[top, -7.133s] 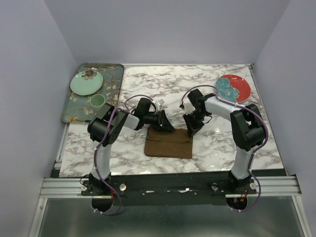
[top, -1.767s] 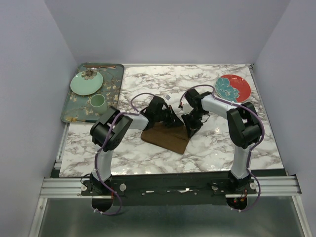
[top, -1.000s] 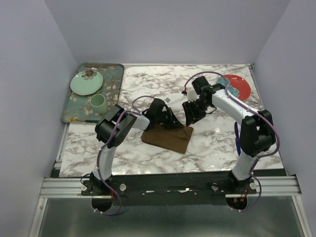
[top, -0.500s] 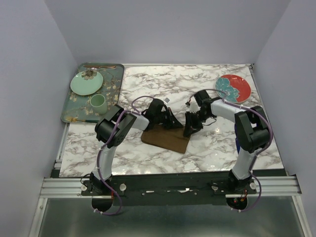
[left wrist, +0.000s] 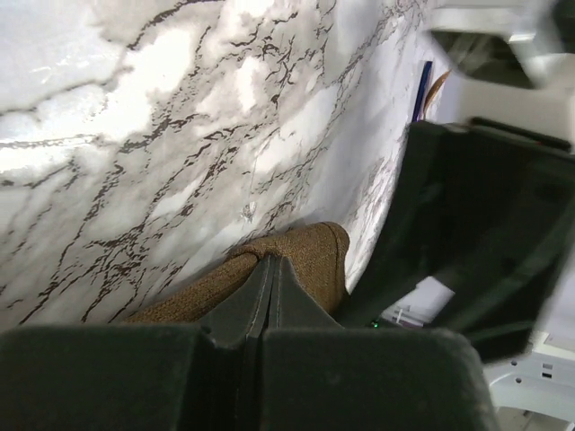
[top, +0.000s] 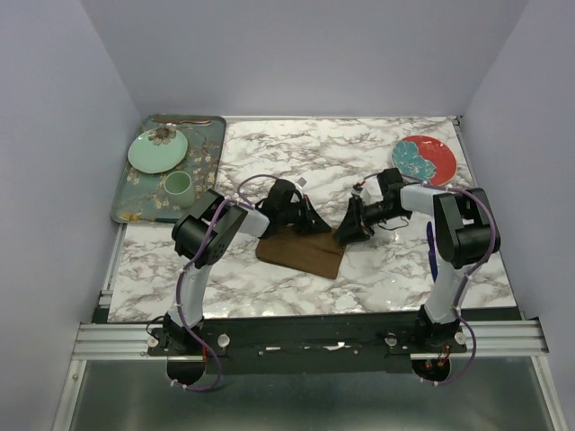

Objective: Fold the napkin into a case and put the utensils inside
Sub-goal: Smooth out the 2/3-rectangle-folded napkin at the center of the board, then pick up the 2/3-rectangle-folded napkin from the center of the board, then fold the 2/3-rectangle-folded napkin at the center of the board.

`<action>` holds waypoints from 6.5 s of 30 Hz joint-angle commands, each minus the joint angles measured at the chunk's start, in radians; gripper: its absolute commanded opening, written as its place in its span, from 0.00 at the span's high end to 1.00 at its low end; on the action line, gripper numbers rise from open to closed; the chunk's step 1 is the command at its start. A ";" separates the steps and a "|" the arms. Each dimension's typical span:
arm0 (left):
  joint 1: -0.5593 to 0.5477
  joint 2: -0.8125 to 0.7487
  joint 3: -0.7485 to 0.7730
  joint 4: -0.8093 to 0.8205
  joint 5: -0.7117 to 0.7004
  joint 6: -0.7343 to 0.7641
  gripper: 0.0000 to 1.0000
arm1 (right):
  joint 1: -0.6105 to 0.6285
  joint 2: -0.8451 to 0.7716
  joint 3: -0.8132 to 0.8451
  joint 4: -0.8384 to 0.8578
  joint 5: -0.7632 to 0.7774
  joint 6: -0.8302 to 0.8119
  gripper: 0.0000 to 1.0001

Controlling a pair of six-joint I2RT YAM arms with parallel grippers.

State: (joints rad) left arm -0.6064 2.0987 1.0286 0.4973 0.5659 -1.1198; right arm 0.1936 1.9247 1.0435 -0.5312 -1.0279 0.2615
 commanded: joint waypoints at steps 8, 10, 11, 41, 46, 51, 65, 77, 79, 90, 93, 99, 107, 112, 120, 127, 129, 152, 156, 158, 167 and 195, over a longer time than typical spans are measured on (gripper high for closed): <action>0.020 0.064 -0.039 -0.095 -0.054 0.046 1.00 | -0.008 -0.047 0.035 0.226 -0.109 0.174 0.61; 0.019 0.064 -0.036 -0.097 -0.054 0.048 1.00 | -0.014 -0.009 0.003 0.231 -0.068 0.180 0.66; 0.023 0.067 -0.033 -0.101 -0.054 0.049 1.00 | -0.019 0.003 -0.014 0.231 -0.037 0.182 0.68; 0.112 -0.247 -0.167 -0.243 0.193 0.318 0.79 | 0.004 0.108 0.147 -0.136 0.436 -0.139 0.73; 0.169 -0.119 -0.176 -0.306 0.177 0.368 0.82 | 0.006 0.082 0.092 -0.133 0.434 -0.127 0.72; 0.240 -0.077 -0.125 -0.350 0.247 0.490 0.78 | 0.006 0.062 0.047 -0.128 0.442 -0.128 0.72; 0.235 -0.174 -0.219 -0.335 0.303 0.529 0.73 | 0.006 0.051 0.029 -0.099 0.463 -0.128 0.72; 0.013 -0.695 -0.205 -0.720 -0.142 1.426 0.57 | 0.032 0.030 0.029 -0.099 0.514 -0.160 0.72; -0.094 -0.798 -0.300 -0.700 -0.243 1.632 0.53 | 0.038 0.030 0.032 -0.099 0.525 -0.166 0.72; -0.446 -0.816 -0.509 -0.467 -0.572 1.841 0.52 | 0.063 0.036 0.046 -0.105 0.546 -0.177 0.72; -0.483 -0.798 -0.527 -0.424 -0.606 1.870 0.51 | 0.064 0.037 0.047 -0.108 0.549 -0.180 0.72; -0.520 -0.700 -0.555 -0.361 -0.649 1.939 0.52 | 0.066 0.053 0.070 -0.125 0.552 -0.186 0.72; -0.523 -0.621 -0.547 -0.368 -0.644 1.996 0.74 | 0.072 0.054 0.076 -0.141 0.557 -0.208 0.72; -0.535 -0.710 -0.489 -0.543 -0.519 1.954 1.00 | 0.078 0.030 0.053 -0.148 0.560 -0.231 0.72; -0.529 -0.760 -0.349 -0.804 -0.301 1.876 1.00 | 0.090 -0.007 0.021 -0.151 0.566 -0.254 0.72; -0.437 -0.689 -0.204 -0.940 -0.131 1.822 1.00 | 0.099 0.002 0.039 -0.158 0.580 -0.288 0.72; -0.376 -0.654 -0.164 -0.986 -0.083 1.813 1.00 | 0.101 0.005 0.044 -0.161 0.581 -0.289 0.72; 0.037 -0.155 0.410 -1.344 0.462 1.706 1.00 | 0.122 0.063 0.153 -0.210 0.632 -0.324 0.72; 0.082 -0.076 0.452 -1.341 0.488 1.646 1.00 | 0.124 0.072 0.170 -0.217 0.629 -0.331 0.72; 0.094 -0.045 0.481 -1.341 0.494 1.618 1.00 | 0.125 0.082 0.179 -0.222 0.632 -0.335 0.72; 0.154 0.107 0.567 -1.347 0.519 1.545 0.98 | 0.125 0.097 0.202 -0.242 0.623 -0.343 0.71; 0.181 0.193 0.582 -1.372 0.488 1.548 0.96 | 0.106 -0.179 0.365 -0.394 0.376 -0.455 0.53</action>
State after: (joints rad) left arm -0.4374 2.2581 1.5829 -0.8635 1.0565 0.4343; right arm 0.2989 1.7863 1.4063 -0.8955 -0.5095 -0.1253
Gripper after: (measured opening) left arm 0.041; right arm 0.498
